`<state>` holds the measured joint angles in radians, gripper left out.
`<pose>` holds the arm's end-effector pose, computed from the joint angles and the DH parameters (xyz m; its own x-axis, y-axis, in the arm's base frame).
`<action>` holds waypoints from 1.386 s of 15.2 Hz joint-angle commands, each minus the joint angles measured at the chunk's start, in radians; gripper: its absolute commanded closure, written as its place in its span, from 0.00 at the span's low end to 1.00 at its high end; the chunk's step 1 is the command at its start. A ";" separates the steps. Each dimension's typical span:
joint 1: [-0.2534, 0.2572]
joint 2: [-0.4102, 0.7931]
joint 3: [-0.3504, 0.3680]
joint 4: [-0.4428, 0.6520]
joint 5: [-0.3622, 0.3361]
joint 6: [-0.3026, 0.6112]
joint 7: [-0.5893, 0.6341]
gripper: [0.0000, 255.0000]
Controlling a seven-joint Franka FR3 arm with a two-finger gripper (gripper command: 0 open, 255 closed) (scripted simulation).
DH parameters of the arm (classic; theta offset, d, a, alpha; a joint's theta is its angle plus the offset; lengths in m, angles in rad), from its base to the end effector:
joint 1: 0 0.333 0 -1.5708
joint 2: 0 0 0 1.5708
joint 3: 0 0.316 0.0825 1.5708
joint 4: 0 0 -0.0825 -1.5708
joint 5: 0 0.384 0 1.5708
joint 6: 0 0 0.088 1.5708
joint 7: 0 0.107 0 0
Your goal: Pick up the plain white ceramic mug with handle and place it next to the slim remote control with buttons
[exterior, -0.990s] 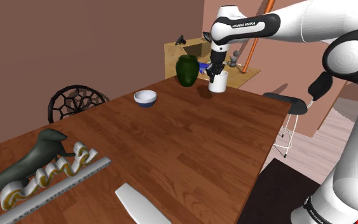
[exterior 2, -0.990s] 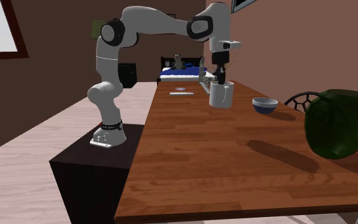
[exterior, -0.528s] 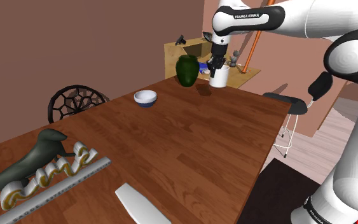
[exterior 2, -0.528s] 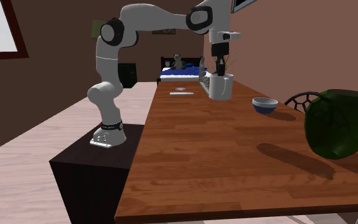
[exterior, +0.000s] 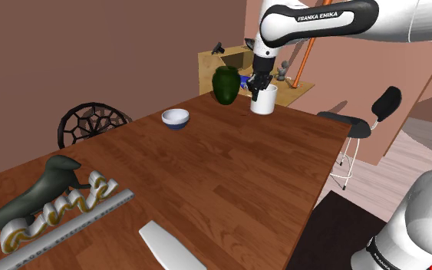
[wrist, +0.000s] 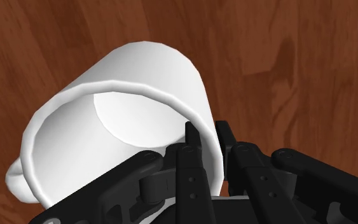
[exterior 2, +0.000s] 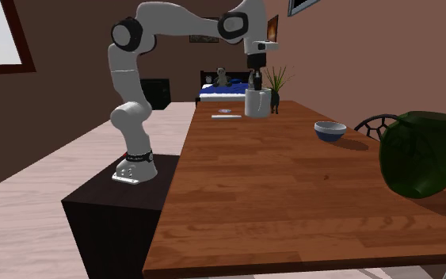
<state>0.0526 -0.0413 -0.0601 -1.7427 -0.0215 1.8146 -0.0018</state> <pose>0.5604 -0.0066 0.5875 0.9936 -0.0007 0.1128 -0.0029 -0.9998 0.0190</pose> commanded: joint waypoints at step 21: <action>0.192 -0.350 0.303 -0.339 0.044 -0.021 0.475 1.00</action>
<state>0.2361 -0.3857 0.2255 -2.0790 0.0176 1.7965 0.4474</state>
